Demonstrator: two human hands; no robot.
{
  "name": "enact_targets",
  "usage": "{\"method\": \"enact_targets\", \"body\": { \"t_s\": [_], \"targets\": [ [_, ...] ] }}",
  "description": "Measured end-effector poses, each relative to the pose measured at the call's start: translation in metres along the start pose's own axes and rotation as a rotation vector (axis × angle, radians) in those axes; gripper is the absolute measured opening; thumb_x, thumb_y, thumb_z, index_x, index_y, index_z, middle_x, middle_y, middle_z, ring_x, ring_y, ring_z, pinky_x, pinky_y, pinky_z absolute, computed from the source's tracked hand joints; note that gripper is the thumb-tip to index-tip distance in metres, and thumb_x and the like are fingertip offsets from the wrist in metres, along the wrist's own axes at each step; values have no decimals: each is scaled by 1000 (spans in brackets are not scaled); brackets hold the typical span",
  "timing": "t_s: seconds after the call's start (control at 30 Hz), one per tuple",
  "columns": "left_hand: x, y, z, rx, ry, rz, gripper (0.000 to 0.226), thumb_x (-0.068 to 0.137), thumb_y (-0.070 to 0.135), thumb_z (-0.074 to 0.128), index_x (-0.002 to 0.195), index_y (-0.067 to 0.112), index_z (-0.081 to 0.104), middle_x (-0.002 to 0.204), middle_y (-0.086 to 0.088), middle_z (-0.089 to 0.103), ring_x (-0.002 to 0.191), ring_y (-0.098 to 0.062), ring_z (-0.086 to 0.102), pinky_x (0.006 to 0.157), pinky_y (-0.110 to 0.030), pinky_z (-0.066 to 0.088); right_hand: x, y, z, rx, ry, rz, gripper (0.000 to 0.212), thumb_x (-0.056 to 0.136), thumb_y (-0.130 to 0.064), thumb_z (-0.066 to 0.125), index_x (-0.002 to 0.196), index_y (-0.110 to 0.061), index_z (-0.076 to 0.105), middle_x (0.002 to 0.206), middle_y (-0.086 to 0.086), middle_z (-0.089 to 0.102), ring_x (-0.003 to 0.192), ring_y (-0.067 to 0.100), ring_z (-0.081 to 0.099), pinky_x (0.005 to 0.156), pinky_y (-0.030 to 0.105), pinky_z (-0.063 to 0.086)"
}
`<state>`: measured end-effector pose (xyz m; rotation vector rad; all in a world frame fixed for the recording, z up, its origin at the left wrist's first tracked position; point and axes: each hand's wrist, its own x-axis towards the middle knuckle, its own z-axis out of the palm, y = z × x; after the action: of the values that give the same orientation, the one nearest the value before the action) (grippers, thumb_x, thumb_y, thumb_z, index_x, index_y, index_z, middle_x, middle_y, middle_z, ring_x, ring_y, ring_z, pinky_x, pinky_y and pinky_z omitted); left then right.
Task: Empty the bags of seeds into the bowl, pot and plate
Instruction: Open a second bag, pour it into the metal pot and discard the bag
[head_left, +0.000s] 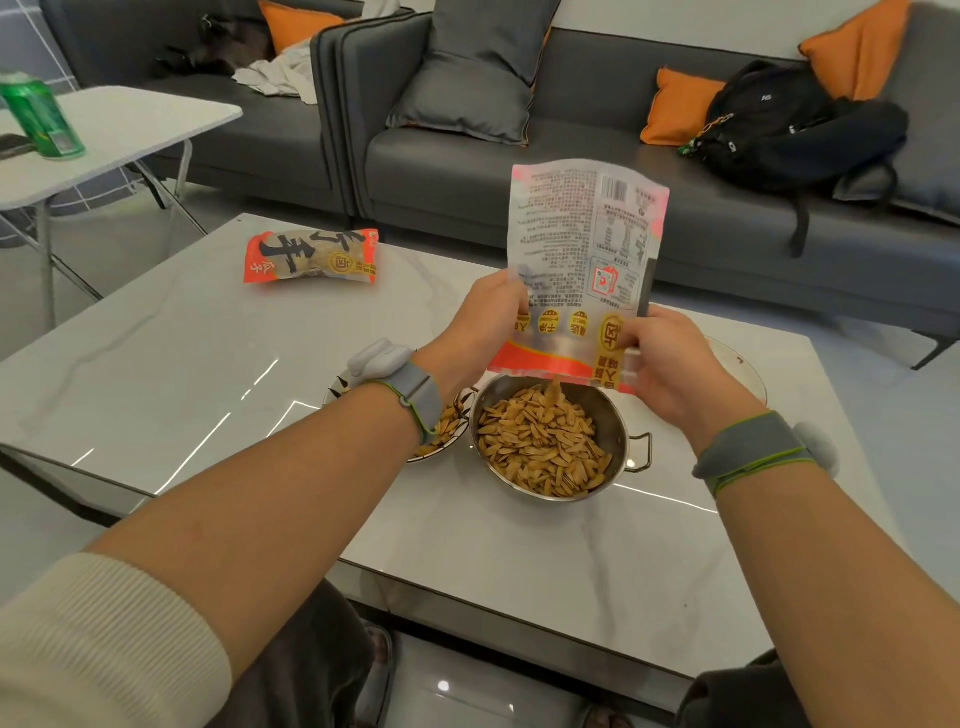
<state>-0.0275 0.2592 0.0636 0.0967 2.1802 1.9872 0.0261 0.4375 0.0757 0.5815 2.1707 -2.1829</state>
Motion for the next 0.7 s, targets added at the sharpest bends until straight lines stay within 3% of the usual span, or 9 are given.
{"method": "enact_targets", "body": {
  "t_s": [0.17, 0.27, 0.37, 0.5, 0.57, 0.63, 0.7],
  "targets": [
    [-1, 0, -1, -30, -14, 13, 41, 94, -5, 37, 104, 18, 69, 113, 3, 75, 112, -24, 70, 96, -42, 57, 0, 3, 2, -10, -32, 7, 47, 92, 15, 43, 117, -17, 67, 121, 10, 75, 114, 34, 72, 93, 57, 62],
    [-1, -1, -2, -50, -11, 21, 40, 95, -4, 37, 111, 14, 69, 116, 1, 76, 116, -25, 70, 100, -45, 57, 1, 0, -2, 7, -19, 3, 46, 94, 14, 43, 116, -19, 66, 122, 9, 74, 111, 33, 73, 89, 53, 63],
    [-1, 0, -3, -51, -1, 20, 40, 92, -7, 38, 113, 8, 68, 115, 1, 75, 115, -26, 68, 90, -38, 58, 0, 1, 1, -26, -49, -4, 47, 95, 14, 44, 114, -23, 67, 119, 7, 75, 108, 31, 74, 89, 51, 64],
    [4, -4, -6, -109, 41, -49, 40, 85, 13, 49, 118, 10, 72, 119, -7, 78, 116, -32, 72, 103, -56, 58, 1, -1, -3, -41, -30, -11, 39, 99, 9, 46, 112, -21, 67, 117, 7, 75, 107, 32, 75, 95, 53, 62],
    [6, -5, -7, -162, 39, -85, 35, 93, 27, 56, 121, 19, 74, 118, -3, 80, 115, -30, 74, 105, -58, 57, 2, 0, -5, -28, -17, -6, 28, 103, 0, 49, 113, -20, 66, 119, 9, 75, 106, 31, 76, 92, 52, 63],
    [6, -5, -8, -215, 16, -104, 27, 106, 30, 59, 127, 20, 73, 119, -2, 80, 111, -26, 77, 99, -53, 62, 3, -1, -7, -36, -9, -5, 16, 107, -11, 54, 114, -19, 66, 115, 6, 77, 101, 25, 78, 84, 46, 65],
    [6, -6, -11, -269, -17, -138, 28, 111, 26, 57, 133, 13, 68, 121, -8, 80, 103, -26, 79, 82, -45, 67, 3, -1, -8, -54, -10, -11, 16, 108, -19, 59, 121, -16, 67, 111, 5, 80, 97, 23, 80, 81, 44, 66]
  ]
}}
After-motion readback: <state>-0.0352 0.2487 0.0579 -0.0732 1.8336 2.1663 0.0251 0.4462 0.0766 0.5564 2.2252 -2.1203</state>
